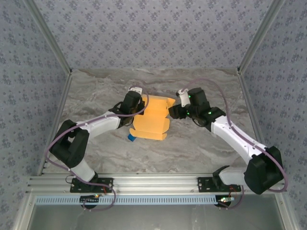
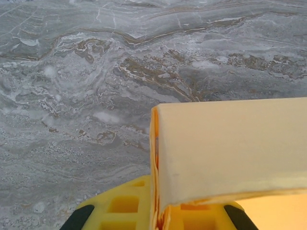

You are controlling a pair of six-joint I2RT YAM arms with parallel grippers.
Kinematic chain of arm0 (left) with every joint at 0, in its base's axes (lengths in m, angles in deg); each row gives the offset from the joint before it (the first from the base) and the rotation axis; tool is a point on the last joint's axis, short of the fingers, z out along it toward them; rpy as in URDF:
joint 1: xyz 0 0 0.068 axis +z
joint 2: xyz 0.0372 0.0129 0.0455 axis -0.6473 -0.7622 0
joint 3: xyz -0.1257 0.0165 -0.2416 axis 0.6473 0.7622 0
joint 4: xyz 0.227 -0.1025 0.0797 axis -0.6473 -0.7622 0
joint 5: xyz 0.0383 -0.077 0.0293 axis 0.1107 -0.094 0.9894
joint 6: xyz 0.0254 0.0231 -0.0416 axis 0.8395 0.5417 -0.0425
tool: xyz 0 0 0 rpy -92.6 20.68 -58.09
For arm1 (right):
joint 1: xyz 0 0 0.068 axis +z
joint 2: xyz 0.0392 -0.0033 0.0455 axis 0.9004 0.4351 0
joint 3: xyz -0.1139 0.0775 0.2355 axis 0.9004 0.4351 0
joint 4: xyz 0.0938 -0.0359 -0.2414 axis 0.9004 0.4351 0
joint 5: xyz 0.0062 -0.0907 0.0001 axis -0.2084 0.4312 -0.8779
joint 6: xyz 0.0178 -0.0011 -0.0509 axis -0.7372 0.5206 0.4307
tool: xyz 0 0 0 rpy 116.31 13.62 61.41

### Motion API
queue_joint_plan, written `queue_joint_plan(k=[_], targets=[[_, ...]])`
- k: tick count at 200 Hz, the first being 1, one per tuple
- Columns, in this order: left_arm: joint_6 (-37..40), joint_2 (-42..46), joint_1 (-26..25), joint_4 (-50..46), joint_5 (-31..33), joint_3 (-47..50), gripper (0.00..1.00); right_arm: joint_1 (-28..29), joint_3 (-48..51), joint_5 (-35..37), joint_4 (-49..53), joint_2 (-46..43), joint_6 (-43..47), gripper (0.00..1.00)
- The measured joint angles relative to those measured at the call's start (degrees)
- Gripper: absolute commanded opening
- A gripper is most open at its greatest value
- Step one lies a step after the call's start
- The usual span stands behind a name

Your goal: Fold the paper box

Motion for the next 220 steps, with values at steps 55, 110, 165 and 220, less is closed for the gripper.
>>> queue_joint_plan(k=[55, 110, 165, 220], targets=[[-0.02, 2.34, 0.52, -2.08, -1.66, 0.0, 0.0, -9.53, 5.68, -14.14, -6.64, 1.62, 4.28, 0.5], [-0.46, 4.15, 0.63, -3.23, -2.58, 0.0, 0.0, -11.37, 7.19, -21.33, -14.43, 7.82, 4.96, 0.46], [-0.46, 4.17, 0.74, -3.61, -2.99, 0.0, 0.0, -9.99, 6.84, -24.81, -18.05, 11.72, 5.44, 0.4], [-0.96, 4.17, 0.85, -3.58, -3.02, 0.0, 0.0, -8.52, 4.35, -25.57, -18.49, 13.09, 5.88, 0.39]])
